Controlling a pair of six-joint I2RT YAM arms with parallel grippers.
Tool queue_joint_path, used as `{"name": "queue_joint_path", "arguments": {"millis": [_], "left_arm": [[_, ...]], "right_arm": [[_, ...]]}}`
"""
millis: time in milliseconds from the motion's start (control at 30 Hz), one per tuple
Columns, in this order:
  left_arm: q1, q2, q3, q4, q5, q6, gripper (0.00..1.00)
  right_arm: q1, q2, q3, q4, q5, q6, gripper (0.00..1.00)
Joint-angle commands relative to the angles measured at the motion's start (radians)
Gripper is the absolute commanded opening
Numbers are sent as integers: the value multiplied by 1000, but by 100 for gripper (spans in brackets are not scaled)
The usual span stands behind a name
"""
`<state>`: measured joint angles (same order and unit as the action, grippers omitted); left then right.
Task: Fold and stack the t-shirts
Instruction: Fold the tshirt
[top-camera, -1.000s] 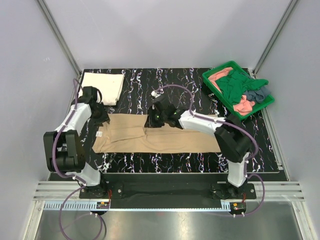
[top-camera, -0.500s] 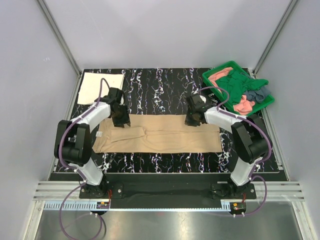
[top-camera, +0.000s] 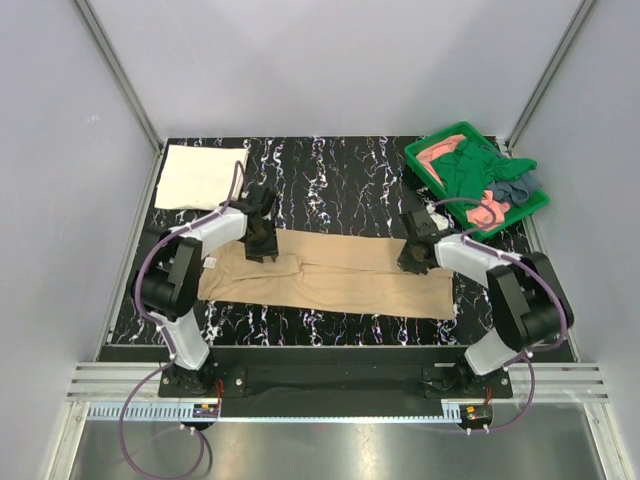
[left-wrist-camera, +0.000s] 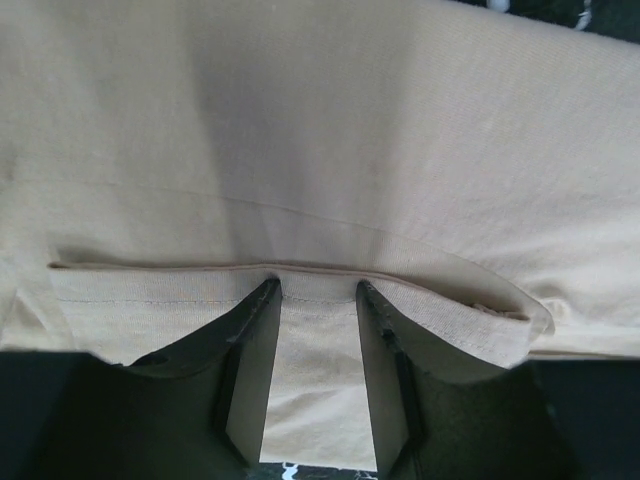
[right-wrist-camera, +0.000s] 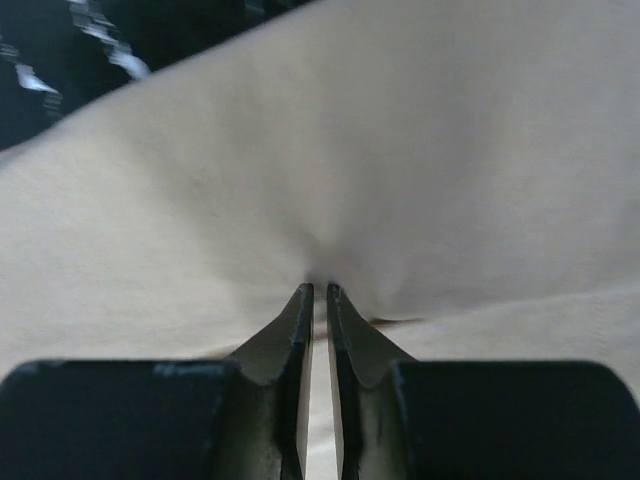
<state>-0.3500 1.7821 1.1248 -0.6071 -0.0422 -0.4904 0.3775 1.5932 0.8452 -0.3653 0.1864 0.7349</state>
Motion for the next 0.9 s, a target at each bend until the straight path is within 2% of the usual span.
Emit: {"name": "queue_joint_path", "arguments": {"millis": [0, 100, 233, 533, 733, 833, 867], "left_arm": [[-36, 49, 38, 44, -50, -17, 43], [-58, 83, 81, 53, -42, -14, 43], [-70, 163, 174, 60, -15, 3, 43], [-90, 361, 430, 56, 84, 15, 43], [-77, 544, 731, 55, 165, 18, 44], [-51, 667, 961, 59, 215, 1, 45], [-41, 704, 1097, 75, 247, -11, 45]], "right_arm": [[-49, -108, -89, -135, 93, 63, 18], [-68, -220, -98, -193, 143, 83, 18], [-71, -349, -31, -259, 185, 63, 20], [-72, -406, 66, -247, 177, 23, 22], [-71, -401, 83, -179, 93, -17, 22], [-71, -404, 101, -159, 73, -34, 23], [-71, -404, 109, -156, 71, -51, 23]]}}
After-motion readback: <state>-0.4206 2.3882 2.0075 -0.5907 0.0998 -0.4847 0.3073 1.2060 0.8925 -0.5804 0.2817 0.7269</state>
